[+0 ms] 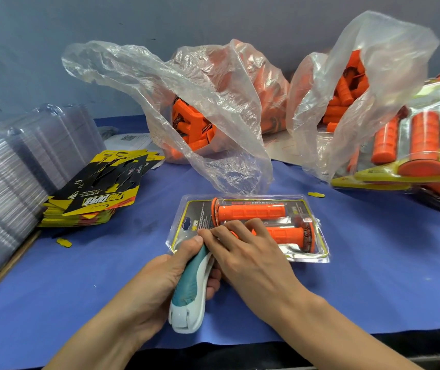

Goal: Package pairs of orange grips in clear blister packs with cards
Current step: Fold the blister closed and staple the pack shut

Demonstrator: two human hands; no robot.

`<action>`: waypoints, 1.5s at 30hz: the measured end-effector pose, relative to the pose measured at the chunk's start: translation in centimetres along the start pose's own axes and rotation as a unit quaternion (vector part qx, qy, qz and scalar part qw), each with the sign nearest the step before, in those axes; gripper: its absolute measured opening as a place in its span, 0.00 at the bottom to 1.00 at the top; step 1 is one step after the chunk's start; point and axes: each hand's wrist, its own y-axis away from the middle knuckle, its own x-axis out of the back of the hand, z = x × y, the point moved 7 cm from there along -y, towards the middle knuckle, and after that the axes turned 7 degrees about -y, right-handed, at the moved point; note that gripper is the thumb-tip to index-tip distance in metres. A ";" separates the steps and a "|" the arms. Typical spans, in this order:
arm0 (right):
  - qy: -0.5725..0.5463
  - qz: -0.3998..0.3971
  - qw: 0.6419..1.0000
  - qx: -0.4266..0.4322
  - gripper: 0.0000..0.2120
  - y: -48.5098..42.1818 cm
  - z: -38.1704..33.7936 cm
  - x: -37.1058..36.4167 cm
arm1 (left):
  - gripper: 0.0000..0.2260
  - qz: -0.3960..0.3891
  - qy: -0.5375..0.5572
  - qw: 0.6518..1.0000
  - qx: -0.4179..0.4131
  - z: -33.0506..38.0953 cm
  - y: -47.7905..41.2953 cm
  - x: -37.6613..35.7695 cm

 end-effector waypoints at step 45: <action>-0.062 0.030 0.996 0.047 0.10 2.4 -0.4 2.0 | 0.13 0.170 -0.196 0.965 -0.038 2.4 -6.2 4.4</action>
